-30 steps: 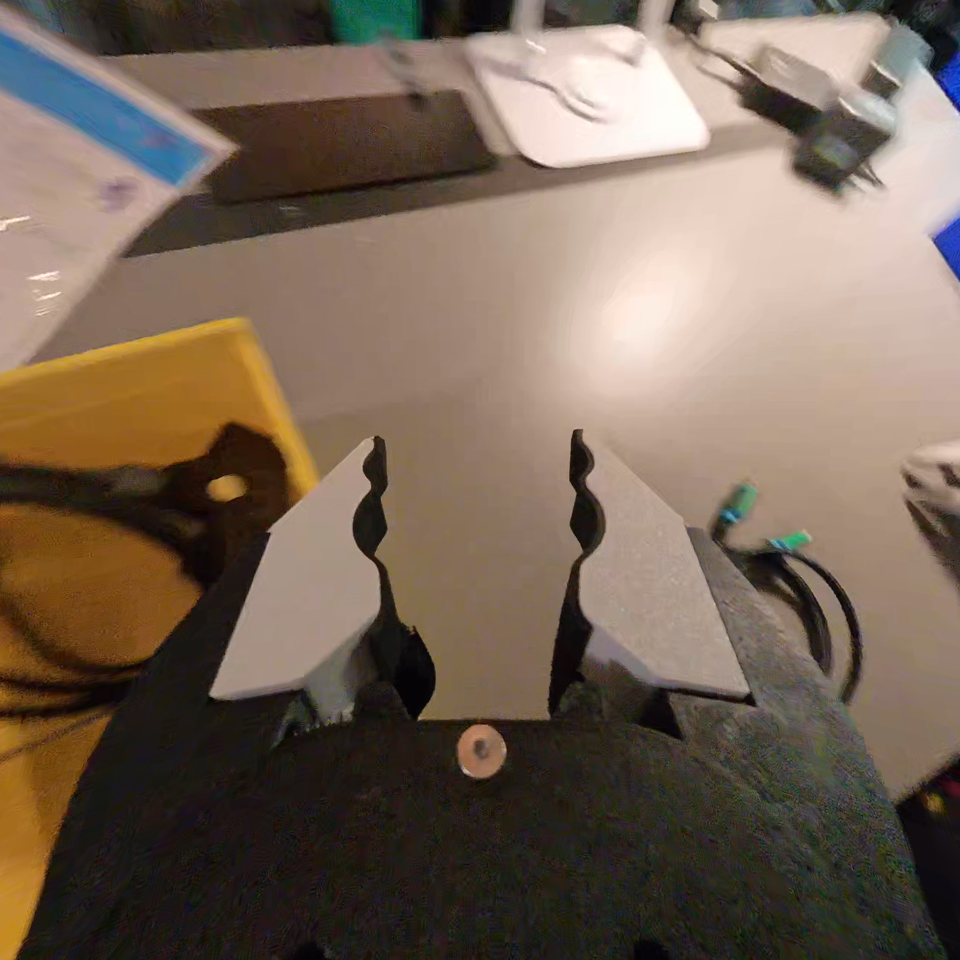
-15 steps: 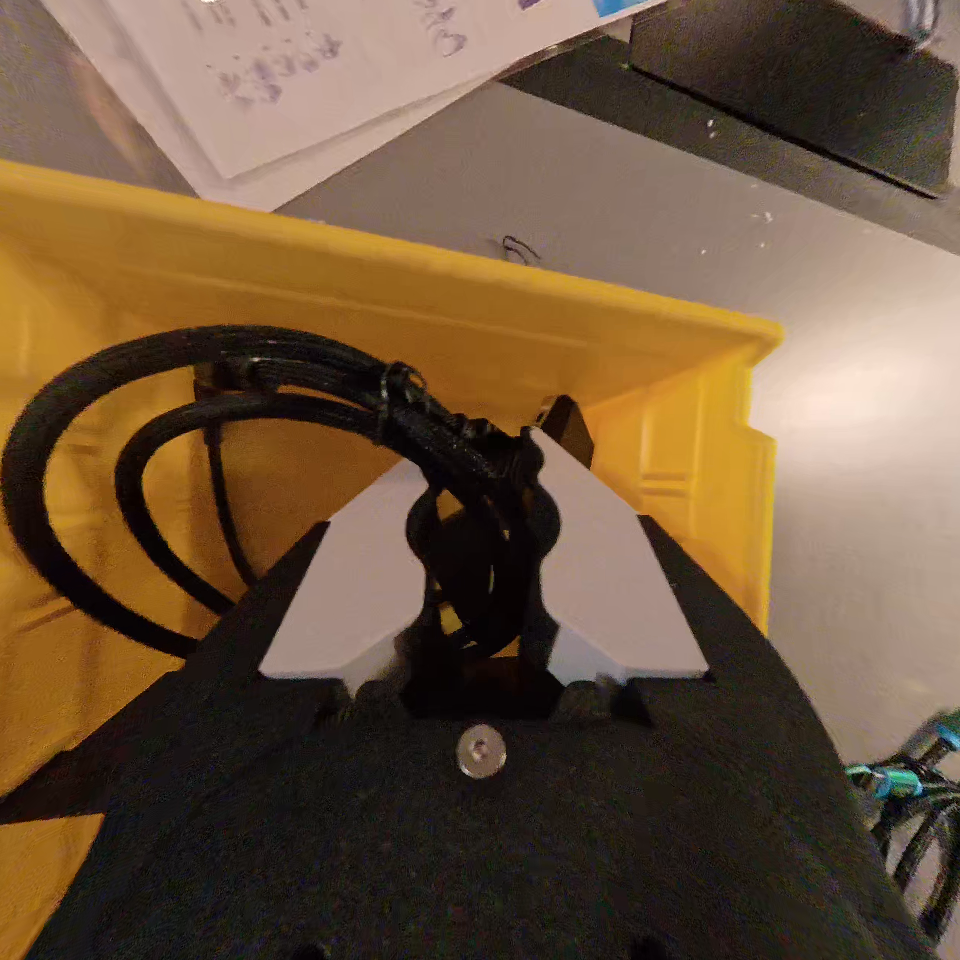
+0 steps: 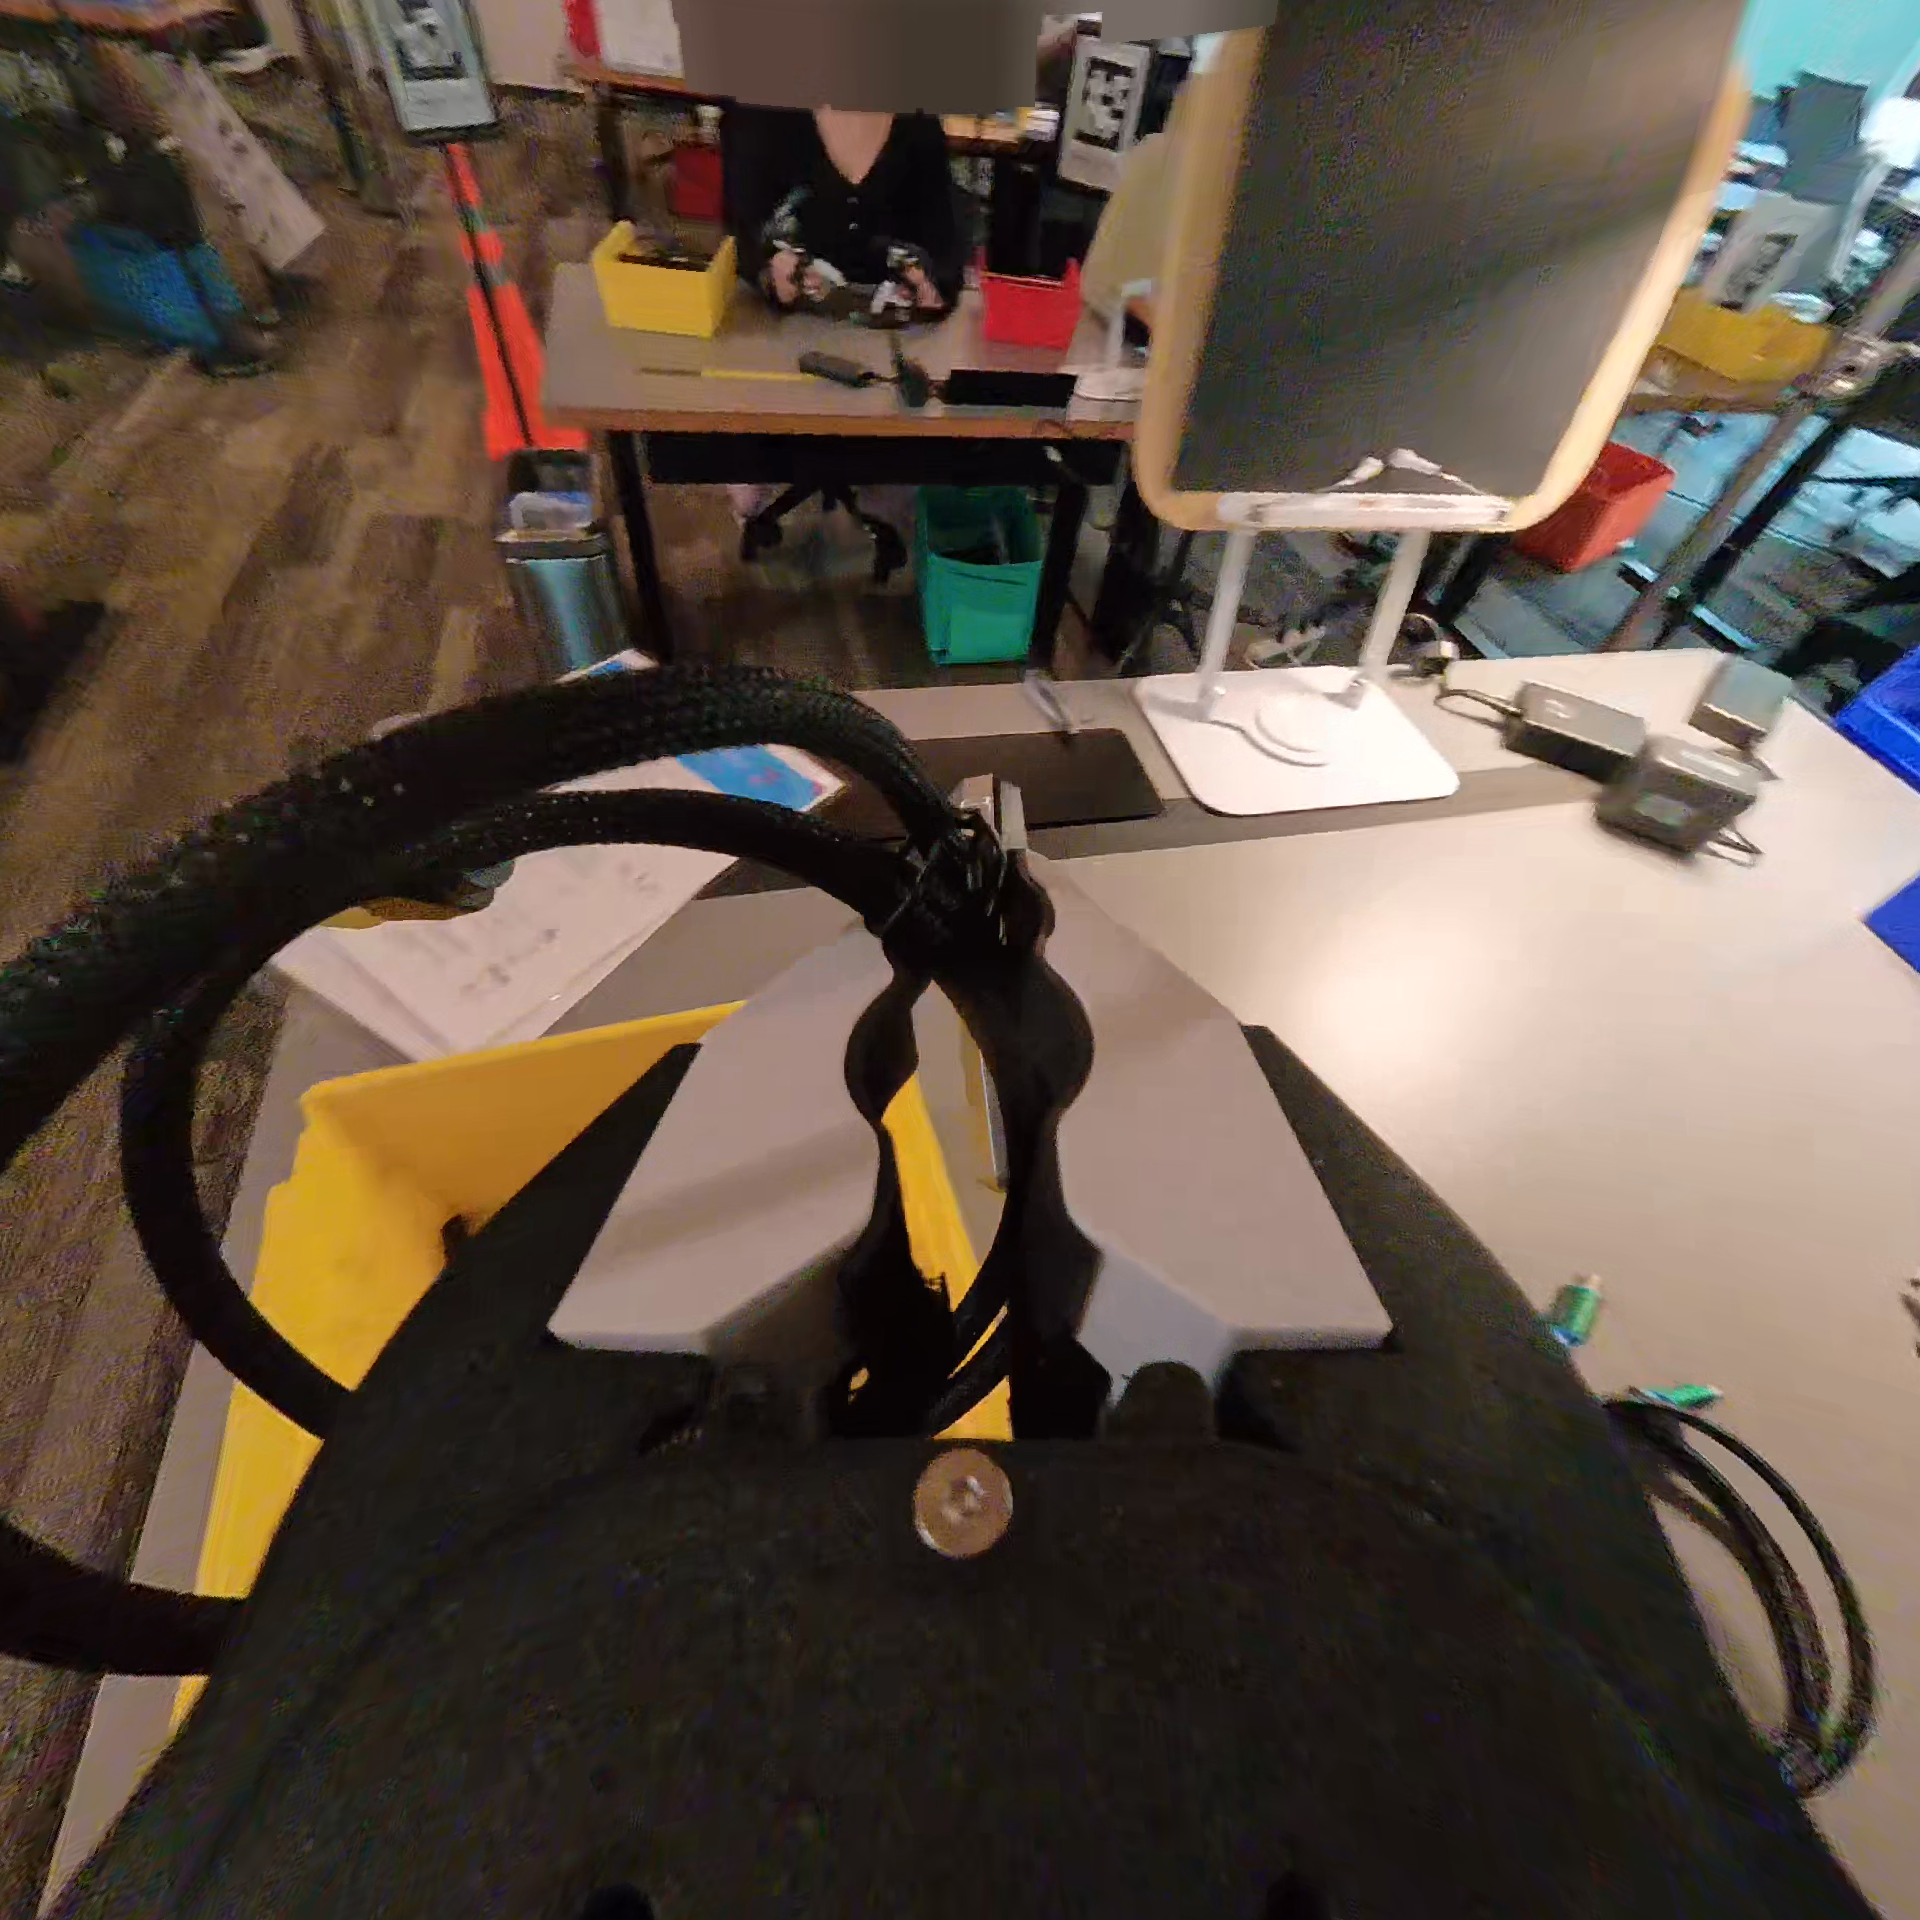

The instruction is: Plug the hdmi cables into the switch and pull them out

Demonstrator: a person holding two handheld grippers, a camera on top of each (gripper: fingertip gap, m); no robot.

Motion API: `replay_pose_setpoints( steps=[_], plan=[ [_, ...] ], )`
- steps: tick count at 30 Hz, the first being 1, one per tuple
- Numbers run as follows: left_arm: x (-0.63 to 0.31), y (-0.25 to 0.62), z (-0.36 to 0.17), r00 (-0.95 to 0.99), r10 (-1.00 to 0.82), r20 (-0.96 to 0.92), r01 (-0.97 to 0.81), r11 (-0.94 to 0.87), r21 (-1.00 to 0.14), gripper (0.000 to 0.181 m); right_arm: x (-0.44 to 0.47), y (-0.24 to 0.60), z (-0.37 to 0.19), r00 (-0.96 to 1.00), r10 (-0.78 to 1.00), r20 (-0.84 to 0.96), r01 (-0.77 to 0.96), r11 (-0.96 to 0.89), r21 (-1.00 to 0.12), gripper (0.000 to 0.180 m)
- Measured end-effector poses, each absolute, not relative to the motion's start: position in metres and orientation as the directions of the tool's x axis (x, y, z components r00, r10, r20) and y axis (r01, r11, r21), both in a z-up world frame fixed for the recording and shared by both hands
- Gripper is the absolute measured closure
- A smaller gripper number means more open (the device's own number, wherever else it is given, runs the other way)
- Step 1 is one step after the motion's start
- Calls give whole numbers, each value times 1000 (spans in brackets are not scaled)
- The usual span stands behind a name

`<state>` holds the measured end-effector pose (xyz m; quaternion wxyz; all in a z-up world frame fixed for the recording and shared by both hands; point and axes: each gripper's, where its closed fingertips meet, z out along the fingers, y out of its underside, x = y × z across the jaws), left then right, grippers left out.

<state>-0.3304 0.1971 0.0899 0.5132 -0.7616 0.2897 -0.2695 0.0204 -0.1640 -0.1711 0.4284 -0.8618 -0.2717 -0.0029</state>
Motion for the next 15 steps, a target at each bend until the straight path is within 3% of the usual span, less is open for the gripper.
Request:
replay_pose_setpoints(
  steps=[3,7,11,15],
  plan=[
    [-269,139,95,501,-860,97,-280,-267,-922,167,21,-163,-171,855,460,240,469,-488,-736,153],
    [-173,53,49,181,-963,200,-449,-262,-854,167,22,-163,-171,858,451,246,468,-490,-735,153],
    [-89,-24,-26,-78,-924,374,-621,-249,-743,166,22,-163,-170,855,446,264,477,-479,-737,153],
    [-35,-73,-85,-206,-866,455,-747,-161,-645,166,21,-163,-168,848,444,290,493,-457,-741,153]
  ],
)
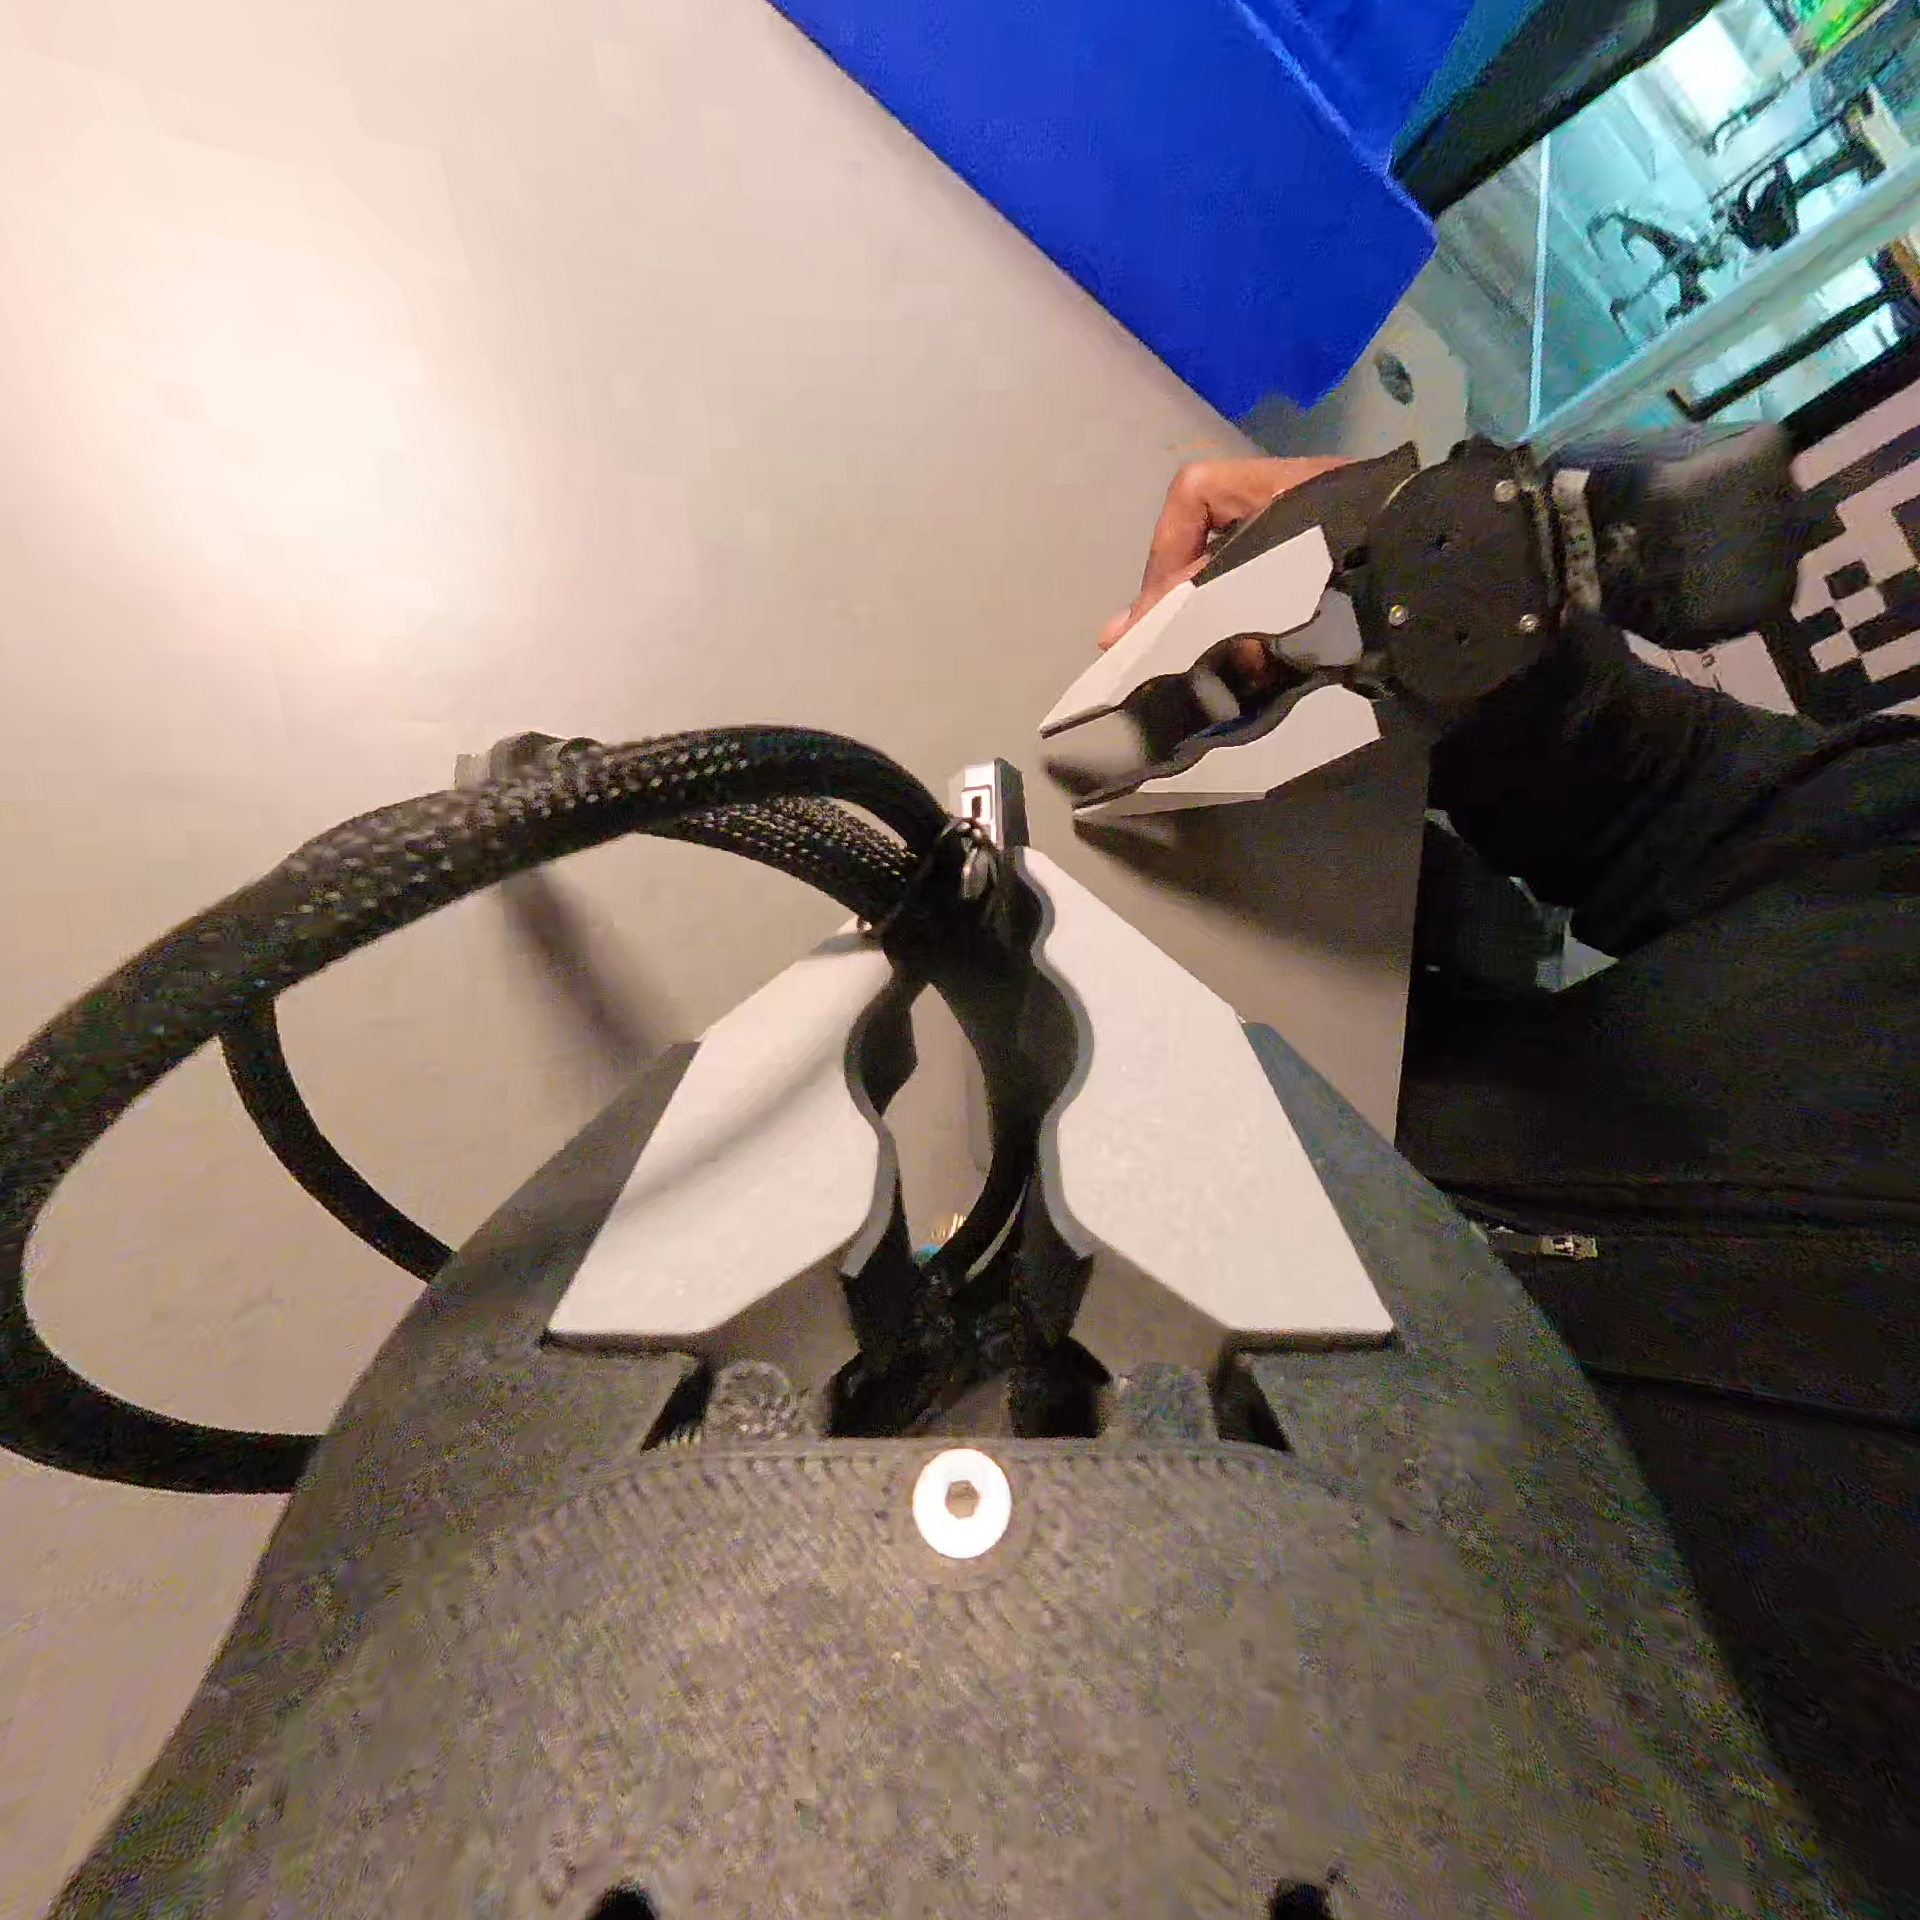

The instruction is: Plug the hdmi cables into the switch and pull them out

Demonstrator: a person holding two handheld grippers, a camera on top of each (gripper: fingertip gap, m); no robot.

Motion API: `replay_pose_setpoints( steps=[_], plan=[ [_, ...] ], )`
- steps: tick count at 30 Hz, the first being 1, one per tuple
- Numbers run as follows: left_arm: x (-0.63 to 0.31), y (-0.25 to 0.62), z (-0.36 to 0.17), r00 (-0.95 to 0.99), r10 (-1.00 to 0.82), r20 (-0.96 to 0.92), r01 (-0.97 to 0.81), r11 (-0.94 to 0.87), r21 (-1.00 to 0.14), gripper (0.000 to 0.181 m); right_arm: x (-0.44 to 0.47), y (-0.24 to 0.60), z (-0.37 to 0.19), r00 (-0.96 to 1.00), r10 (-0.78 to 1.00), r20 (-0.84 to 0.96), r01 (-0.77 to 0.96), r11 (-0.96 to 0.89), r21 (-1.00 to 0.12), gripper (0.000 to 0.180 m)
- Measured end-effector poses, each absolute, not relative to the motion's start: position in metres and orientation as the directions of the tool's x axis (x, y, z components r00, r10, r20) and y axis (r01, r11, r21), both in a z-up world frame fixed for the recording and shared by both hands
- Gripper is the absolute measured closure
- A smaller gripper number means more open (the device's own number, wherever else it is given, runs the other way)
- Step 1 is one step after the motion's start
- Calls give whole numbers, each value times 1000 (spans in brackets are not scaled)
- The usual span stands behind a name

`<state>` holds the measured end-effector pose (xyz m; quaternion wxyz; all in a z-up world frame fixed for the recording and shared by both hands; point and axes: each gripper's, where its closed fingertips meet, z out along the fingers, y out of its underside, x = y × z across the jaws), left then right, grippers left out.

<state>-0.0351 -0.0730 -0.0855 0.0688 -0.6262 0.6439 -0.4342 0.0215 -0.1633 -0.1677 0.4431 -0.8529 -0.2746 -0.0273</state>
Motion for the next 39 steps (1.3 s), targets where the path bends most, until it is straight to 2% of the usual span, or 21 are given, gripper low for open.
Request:
replay_pose_setpoints(
  steps=[4,9,11,13,15,21,24,28,33,36,39],
  plan=[
    [-9,-89,-116,-251,-841,479,-797,-101,-595,166,21,-163,-167,845,444,298,497,-448,-743,153],
    [8,-95,-125,-263,-820,509,-804,-105,-585,163,22,-163,-167,849,446,282,487,-457,-744,151],
    [8,-89,-134,-232,-859,456,-817,-82,-571,155,22,-163,-167,849,446,282,487,-457,-744,151],
    [4,-80,-142,-208,-903,376,-831,-40,-556,135,22,-163,-167,849,446,284,488,-456,-744,151],
    [0,-75,-140,-191,-927,323,-826,-26,-563,125,22,-163,-167,849,445,283,488,-457,-744,151],
    [-39,-47,-97,-109,-967,232,-756,-71,-650,120,22,-163,-167,850,445,284,487,-457,-744,151],
    [-79,-9,-72,4,-988,153,-716,-109,-689,119,22,-163,-167,851,446,277,483,-460,-745,151],
    [-162,69,-42,252,-968,14,-683,-188,-705,118,21,-163,-168,852,453,261,476,-466,-745,151],
    [-301,183,-13,613,-781,-123,-621,-379,-686,118,20,-164,-169,852,461,248,473,-473,-743,151],
    [-371,235,-22,716,-677,-170,-613,-492,-619,120,20,-164,-170,854,465,234,465,-482,-742,151],
    [-408,264,-58,751,-643,-151,-623,-614,-485,122,21,-163,-171,858,463,224,459,-492,-740,151]
  ],
)
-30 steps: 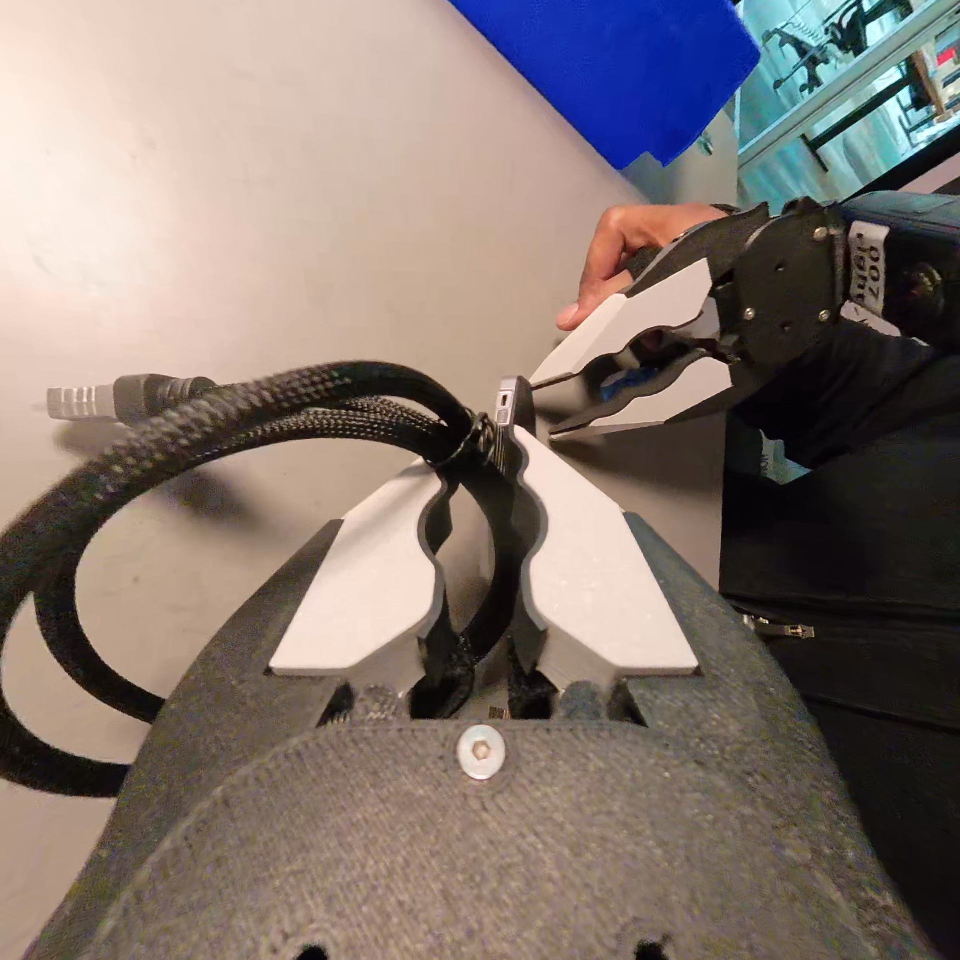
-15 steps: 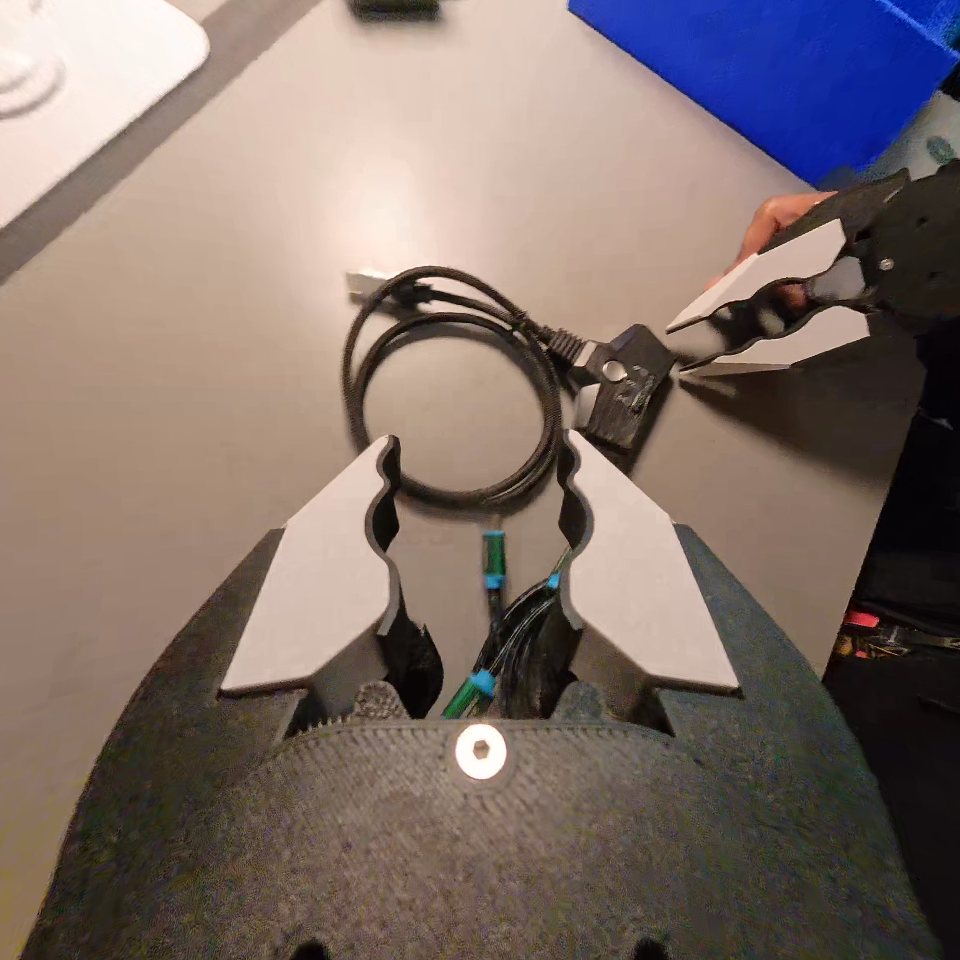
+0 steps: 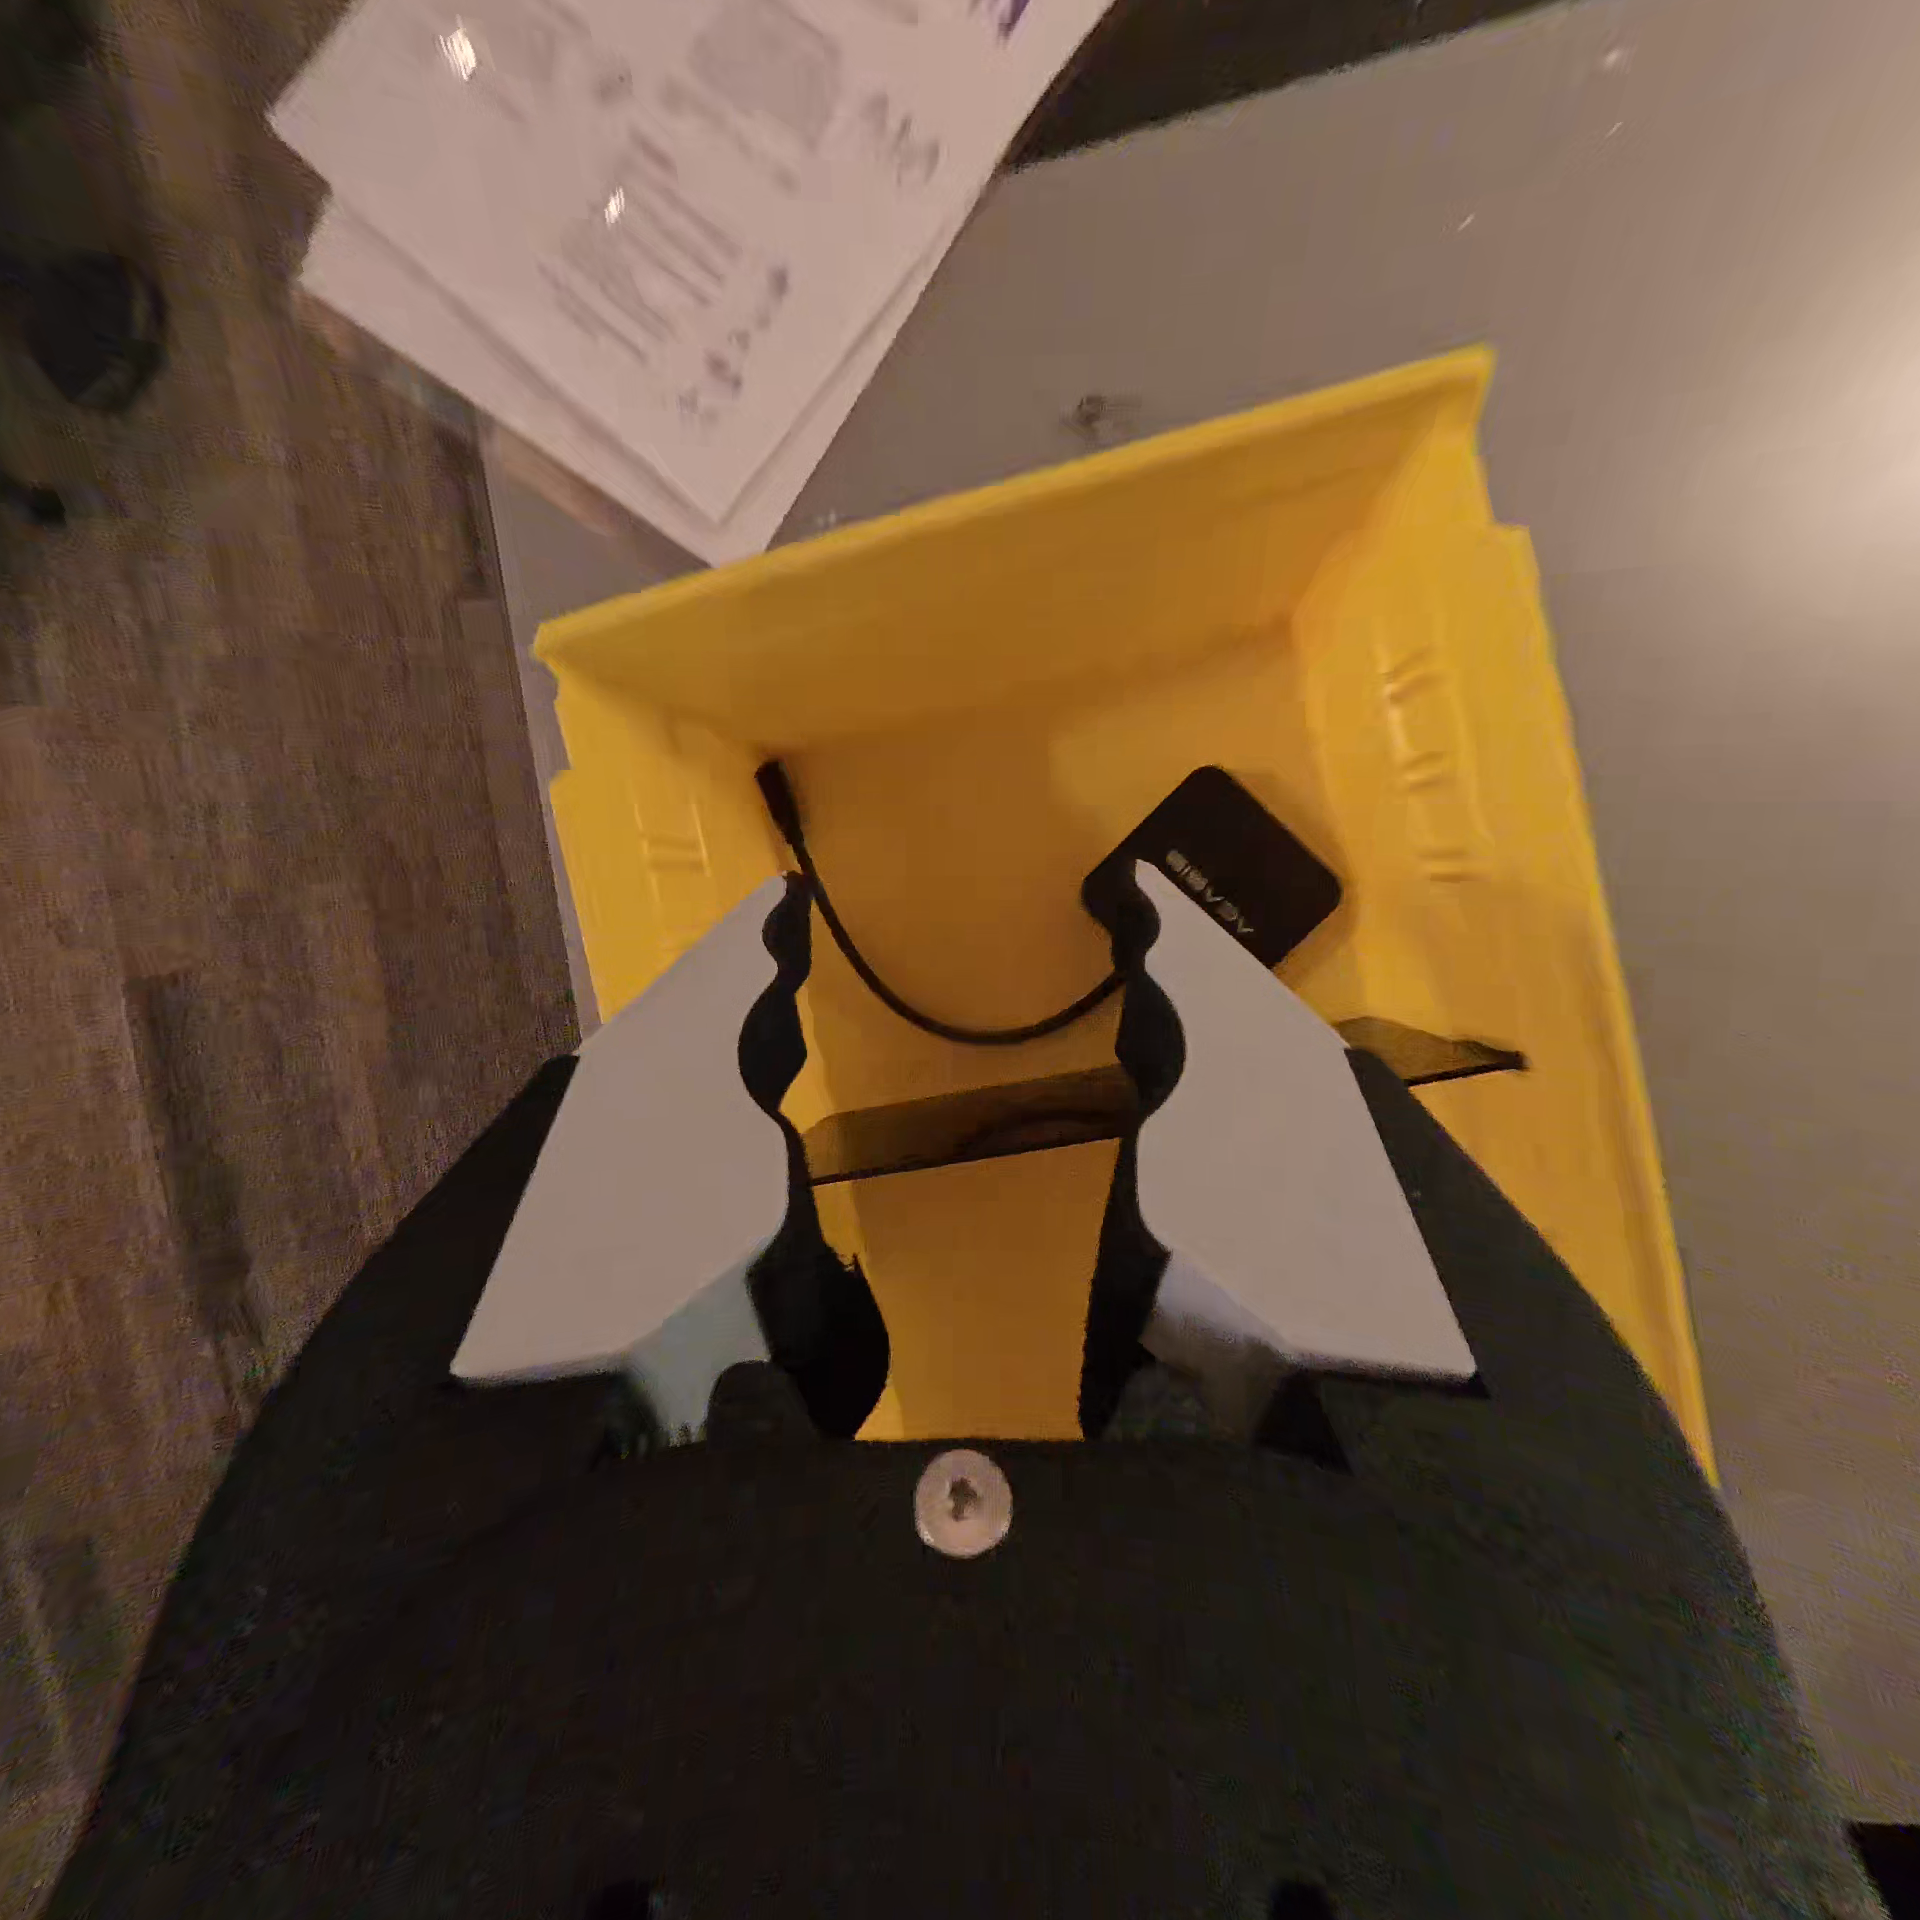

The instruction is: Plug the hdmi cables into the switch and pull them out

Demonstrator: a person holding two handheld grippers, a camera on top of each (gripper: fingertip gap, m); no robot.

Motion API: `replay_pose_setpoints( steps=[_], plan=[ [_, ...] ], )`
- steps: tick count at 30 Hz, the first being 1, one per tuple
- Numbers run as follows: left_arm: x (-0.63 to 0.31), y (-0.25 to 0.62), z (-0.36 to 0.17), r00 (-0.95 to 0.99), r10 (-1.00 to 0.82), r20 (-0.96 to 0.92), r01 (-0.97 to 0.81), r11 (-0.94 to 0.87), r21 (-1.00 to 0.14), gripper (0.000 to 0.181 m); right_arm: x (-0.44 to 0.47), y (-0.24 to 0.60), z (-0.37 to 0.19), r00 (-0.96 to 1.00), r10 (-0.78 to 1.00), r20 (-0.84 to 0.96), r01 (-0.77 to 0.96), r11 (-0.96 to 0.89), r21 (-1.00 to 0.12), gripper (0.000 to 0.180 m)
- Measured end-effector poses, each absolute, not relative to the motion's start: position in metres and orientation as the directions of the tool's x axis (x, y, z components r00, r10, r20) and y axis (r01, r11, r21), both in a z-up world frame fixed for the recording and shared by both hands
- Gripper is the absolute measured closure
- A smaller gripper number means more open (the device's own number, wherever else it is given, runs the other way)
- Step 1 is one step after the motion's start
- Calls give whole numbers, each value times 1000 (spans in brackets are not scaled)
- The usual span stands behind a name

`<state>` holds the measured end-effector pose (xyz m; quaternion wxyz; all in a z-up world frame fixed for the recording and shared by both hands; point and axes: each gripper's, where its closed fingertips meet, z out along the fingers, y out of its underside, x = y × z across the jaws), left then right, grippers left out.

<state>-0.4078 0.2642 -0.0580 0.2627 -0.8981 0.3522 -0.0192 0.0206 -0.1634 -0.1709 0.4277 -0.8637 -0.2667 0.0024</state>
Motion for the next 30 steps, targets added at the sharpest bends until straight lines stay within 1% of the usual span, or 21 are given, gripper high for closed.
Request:
replay_pose_setpoints(
  steps=[2,5,7,9,10,13,15,18,22,24,25,30],
  plan=[
    [-421,272,-88,757,-637,-147,-641,-680,-356,125,21,-163,-171,859,461,221,456,-495,-739,151],
    [-436,284,-122,746,-634,-206,-666,-724,-180,127,21,-163,-171,862,457,219,452,-500,-739,151],
    [-445,294,-138,741,-627,-239,-661,-745,-95,129,22,-163,-172,862,457,217,452,-501,-738,151],
    [-449,298,-151,744,-627,-232,-651,-759,-35,134,21,-163,-172,863,458,213,449,-503,-738,151],
    [-448,300,-156,748,-626,-219,-646,-763,-24,141,21,-163,-172,863,459,210,448,-505,-738,151],
    [-452,300,-167,753,-619,-226,-630,-776,26,145,21,-164,-172,863,463,204,446,-507,-738,151],
    [-450,297,-170,732,-640,-231,-649,-759,45,144,20,-164,-172,861,468,200,447,-506,-738,151],
    [-434,283,-166,684,-712,-157,-716,-697,40,135,19,-165,-172,858,478,185,442,-508,-739,151],
    [-397,249,-149,513,-858,38,-857,-514,-42,122,19,-165,-173,859,486,159,430,-519,-739,151],
    [-381,231,-147,391,-914,108,-914,-399,-73,106,19,-165,-174,861,488,141,419,-527,-739,151],
    [-376,225,-150,346,-930,124,-932,-356,-73,101,19,-165,-174,862,488,135,416,-530,-739,151],
    [-372,216,-173,241,-968,74,-970,-237,63,95,20,-164,-174,869,478,130,406,-538,-738,151]
  ],
)
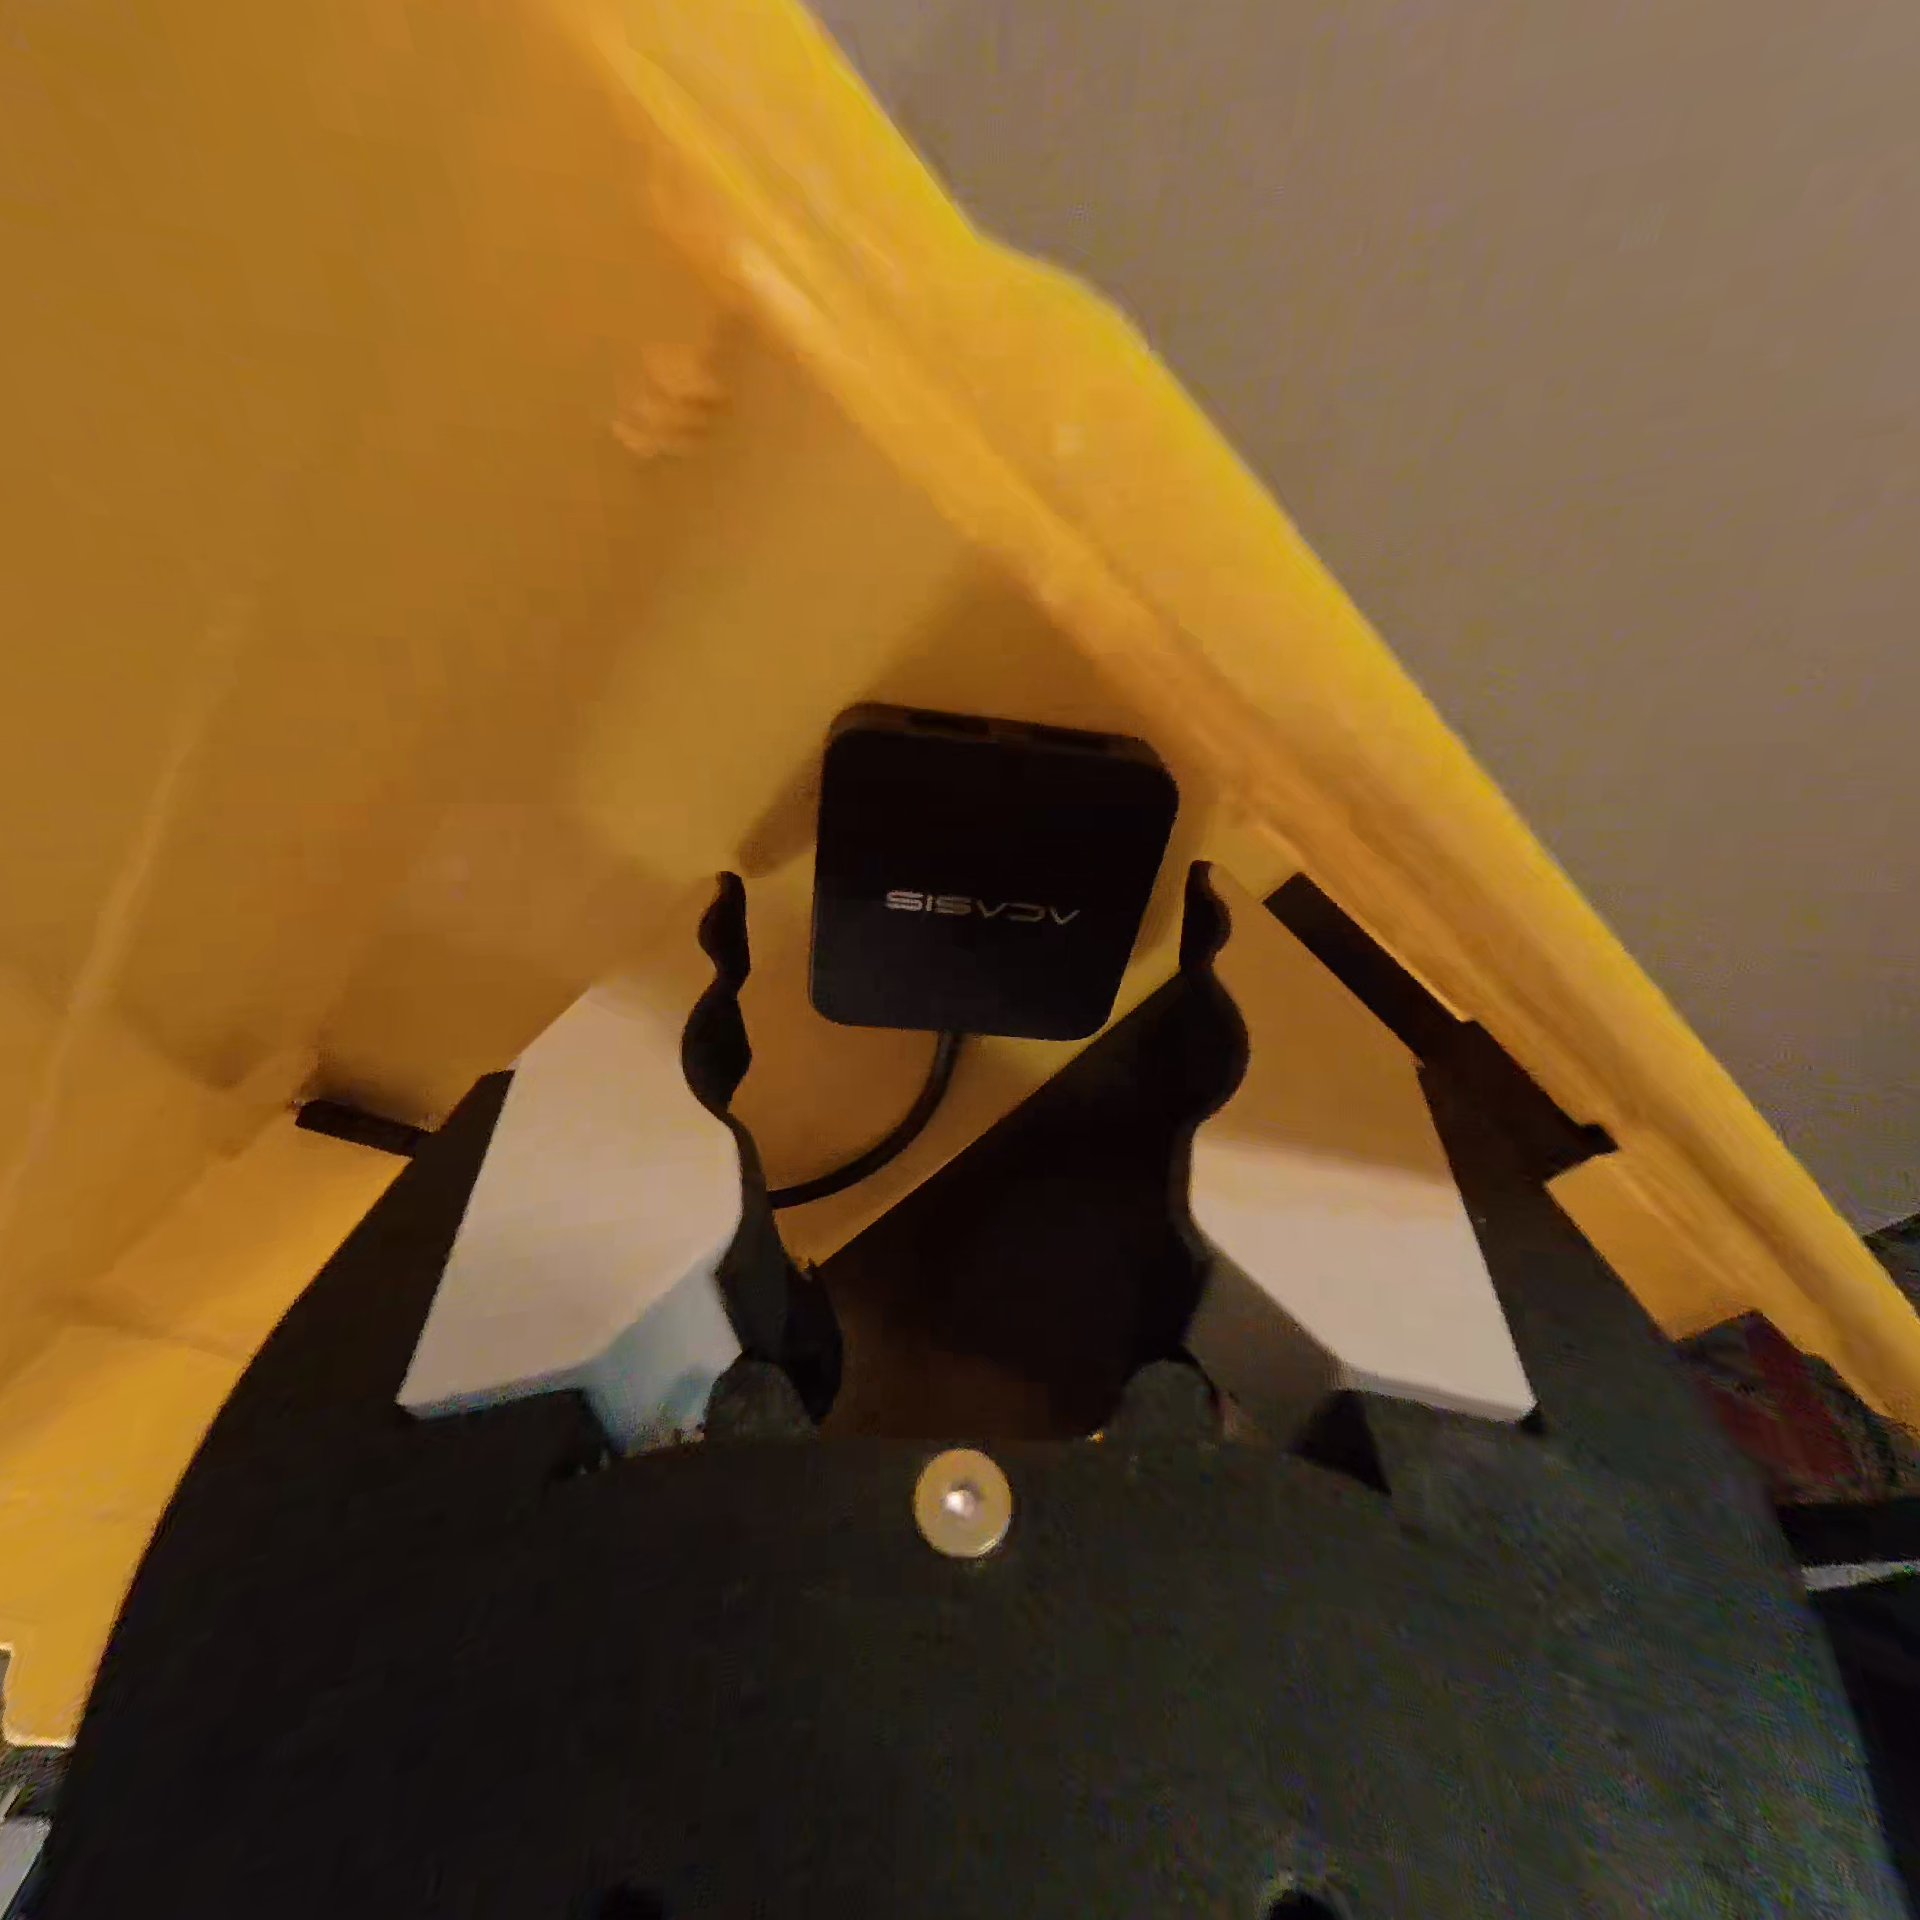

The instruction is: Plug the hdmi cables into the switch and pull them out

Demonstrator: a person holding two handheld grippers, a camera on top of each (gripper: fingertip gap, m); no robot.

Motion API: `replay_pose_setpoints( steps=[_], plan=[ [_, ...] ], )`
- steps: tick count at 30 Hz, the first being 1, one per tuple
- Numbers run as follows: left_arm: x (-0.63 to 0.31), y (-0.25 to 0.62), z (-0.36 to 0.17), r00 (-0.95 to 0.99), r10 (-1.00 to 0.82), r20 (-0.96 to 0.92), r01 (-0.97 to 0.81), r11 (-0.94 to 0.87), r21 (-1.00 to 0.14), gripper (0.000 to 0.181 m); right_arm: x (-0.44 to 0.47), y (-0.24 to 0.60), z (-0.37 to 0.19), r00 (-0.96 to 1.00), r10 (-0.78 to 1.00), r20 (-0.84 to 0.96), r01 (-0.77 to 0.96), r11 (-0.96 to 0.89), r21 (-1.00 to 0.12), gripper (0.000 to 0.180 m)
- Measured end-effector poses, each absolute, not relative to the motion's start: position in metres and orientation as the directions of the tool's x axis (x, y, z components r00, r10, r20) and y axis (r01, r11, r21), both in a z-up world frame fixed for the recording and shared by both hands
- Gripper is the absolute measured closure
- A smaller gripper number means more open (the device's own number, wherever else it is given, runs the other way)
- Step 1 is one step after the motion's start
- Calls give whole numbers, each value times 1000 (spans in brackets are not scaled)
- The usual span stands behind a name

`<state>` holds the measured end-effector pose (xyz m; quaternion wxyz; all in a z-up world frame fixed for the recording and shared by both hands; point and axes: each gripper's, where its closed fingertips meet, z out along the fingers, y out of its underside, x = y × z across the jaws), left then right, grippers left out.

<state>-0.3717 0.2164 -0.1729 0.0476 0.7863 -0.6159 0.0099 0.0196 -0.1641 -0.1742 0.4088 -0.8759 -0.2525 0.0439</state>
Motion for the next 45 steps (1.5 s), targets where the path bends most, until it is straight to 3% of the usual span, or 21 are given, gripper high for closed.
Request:
replay_pose_setpoints(
  steps=[5,10,13,17,21,27,31,37,45],
  plan=[
    [-377,220,-179,234,-972,1,-958,-230,171,94,21,-164,-174,874,468,132,402,-542,-738,151],
    [-377,216,-176,271,-963,2,-953,-267,141,113,21,-164,-174,874,467,137,405,-540,-738,151],
    [-387,220,-172,285,-958,-31,-951,-287,112,112,20,-164,-174,870,471,143,411,-535,-738,151],
    [-387,229,-140,349,-935,-65,-937,-346,-54,113,20,-165,-172,868,474,149,415,-525,-743,151],
    [-378,245,-71,428,-884,-190,-883,-364,-295,113,21,-164,-168,870,469,152,405,-506,-762,151],
    [-319,205,45,380,-871,-312,-788,-128,-602,113,28,-164,-148,892,438,115,327,-447,-832,151],
    [-236,134,86,224,-942,-251,-621,60,-782,113,33,-162,-118,898,429,101,274,-363,-891,150],
    [-98,13,61,-155,-988,23,-307,26,-952,114,18,-132,-58,882,450,143,232,-149,-961,142],
    [-17,-68,-8,-419,-866,273,-204,-203,-958,113,-6,-76,-40,852,498,160,193,-15,-981,105]
  ],
)
